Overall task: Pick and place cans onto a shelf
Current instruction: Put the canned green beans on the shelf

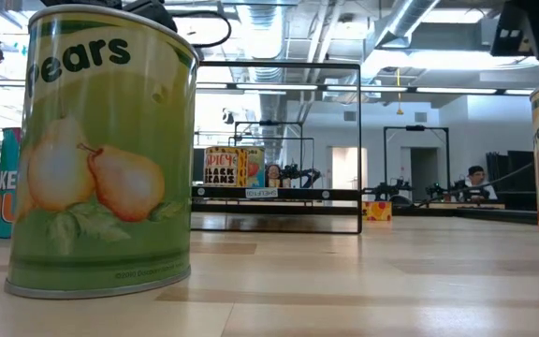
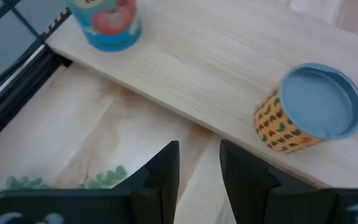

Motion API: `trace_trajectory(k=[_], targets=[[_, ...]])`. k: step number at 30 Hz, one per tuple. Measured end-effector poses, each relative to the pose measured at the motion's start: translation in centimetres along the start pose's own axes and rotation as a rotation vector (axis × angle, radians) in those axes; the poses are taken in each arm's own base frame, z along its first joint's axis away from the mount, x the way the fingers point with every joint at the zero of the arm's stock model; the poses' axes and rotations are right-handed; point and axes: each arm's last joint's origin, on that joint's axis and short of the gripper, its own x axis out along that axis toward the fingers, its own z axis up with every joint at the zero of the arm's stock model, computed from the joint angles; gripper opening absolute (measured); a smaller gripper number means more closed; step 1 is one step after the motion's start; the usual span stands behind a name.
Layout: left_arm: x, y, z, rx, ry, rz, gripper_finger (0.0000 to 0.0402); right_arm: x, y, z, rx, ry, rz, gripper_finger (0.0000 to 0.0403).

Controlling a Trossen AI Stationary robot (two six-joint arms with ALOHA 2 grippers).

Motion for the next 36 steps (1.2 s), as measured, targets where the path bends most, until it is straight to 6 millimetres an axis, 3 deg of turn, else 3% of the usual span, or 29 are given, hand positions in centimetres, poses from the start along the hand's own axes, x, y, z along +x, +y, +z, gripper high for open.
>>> trace_trajectory(k=[12, 22, 30, 36], targets=[[0.0, -1.0, 0.0, 0.117, -0.003, -0.023, 0.0103, 4.3, 1.5, 0.2, 0.081, 0.067, -0.107, 0.0116], [0.0, -1.1, 0.0, 0.126, -0.007, -0.025, 0.0103, 4.2, 1.0, 0.5, 0.071, 0.052, -0.143, 0.0116], [0.0, -1.1, 0.0, 0.131, -0.011, -0.023, 0.0103, 1.7, 1.7, 0.9, 0.058, 0.001, -0.145, 0.0116], [0.0, -1.1, 0.1, 0.141, -0.015, -0.023, 0.0103, 2.4, 2.1, 0.9, 0.016, -0.002, -0.135, 0.0116]])
